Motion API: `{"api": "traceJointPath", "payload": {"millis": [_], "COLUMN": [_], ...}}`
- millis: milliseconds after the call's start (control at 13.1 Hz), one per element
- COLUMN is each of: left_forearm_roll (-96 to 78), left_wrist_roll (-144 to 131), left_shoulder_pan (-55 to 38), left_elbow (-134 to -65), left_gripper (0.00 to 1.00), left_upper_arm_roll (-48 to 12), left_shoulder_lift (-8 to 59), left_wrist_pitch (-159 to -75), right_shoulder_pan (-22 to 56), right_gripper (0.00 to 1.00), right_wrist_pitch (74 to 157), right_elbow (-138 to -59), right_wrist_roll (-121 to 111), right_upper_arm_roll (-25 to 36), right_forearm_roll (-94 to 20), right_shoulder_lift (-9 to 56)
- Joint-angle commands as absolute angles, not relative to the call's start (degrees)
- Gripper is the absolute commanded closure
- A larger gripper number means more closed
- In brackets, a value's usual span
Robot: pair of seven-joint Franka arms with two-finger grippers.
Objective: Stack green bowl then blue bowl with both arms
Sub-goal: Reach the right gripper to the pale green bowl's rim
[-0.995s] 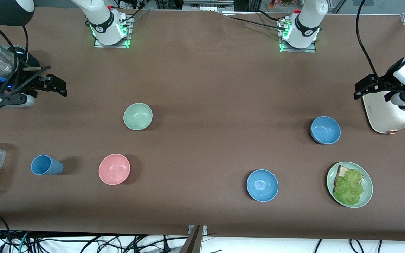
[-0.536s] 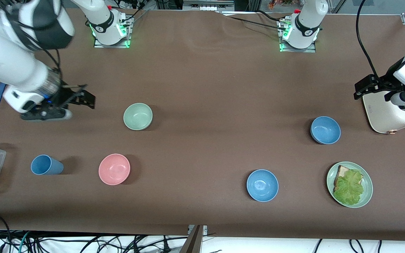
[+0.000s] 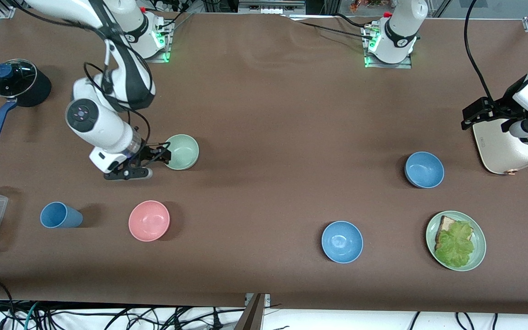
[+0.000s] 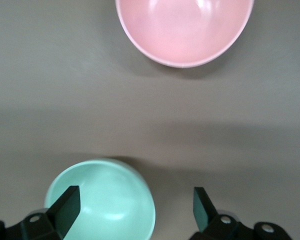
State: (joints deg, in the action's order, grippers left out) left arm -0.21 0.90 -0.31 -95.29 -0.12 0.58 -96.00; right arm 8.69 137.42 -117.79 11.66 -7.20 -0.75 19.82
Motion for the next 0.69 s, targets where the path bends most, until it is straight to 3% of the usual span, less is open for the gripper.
{"api": "traceJointPath", "payload": {"millis": [0,230,383,612], "left_forearm_roll": [0.5,0.5,0.5,0.5], "left_wrist_roll": [1.2,1.3,1.2,1.2], "left_shoulder_pan": [-0.4,-0.4,-0.4,-0.4], "left_elbow": [-94.0,-94.0,-94.0,-94.0], "left_gripper": [0.0,0.0,0.0,0.0], "left_upper_arm_roll": [-0.2,-0.1,-0.1,-0.1], "left_shoulder_lift": [1.1,1.1,1.1,1.1], "left_wrist_pitch": [-95.0,-95.0,-95.0,-95.0], "right_shoulder_pan": [8.7,8.7,8.9,9.3], "right_gripper": [0.0,0.03,0.24,0.7], "right_wrist_pitch": [140.9,143.3,144.1,144.8], "right_elbow": [-123.8,-126.9,-127.4,-127.8], "right_wrist_roll": [13.8,14.2,16.0,17.6], "right_upper_arm_roll": [-7.3,-7.4,-7.5,-8.4], "right_forearm_roll": [-1.4,-1.4,-1.4,-1.4], "right_shoulder_lift": [18.0,18.3,19.0,19.5]}}
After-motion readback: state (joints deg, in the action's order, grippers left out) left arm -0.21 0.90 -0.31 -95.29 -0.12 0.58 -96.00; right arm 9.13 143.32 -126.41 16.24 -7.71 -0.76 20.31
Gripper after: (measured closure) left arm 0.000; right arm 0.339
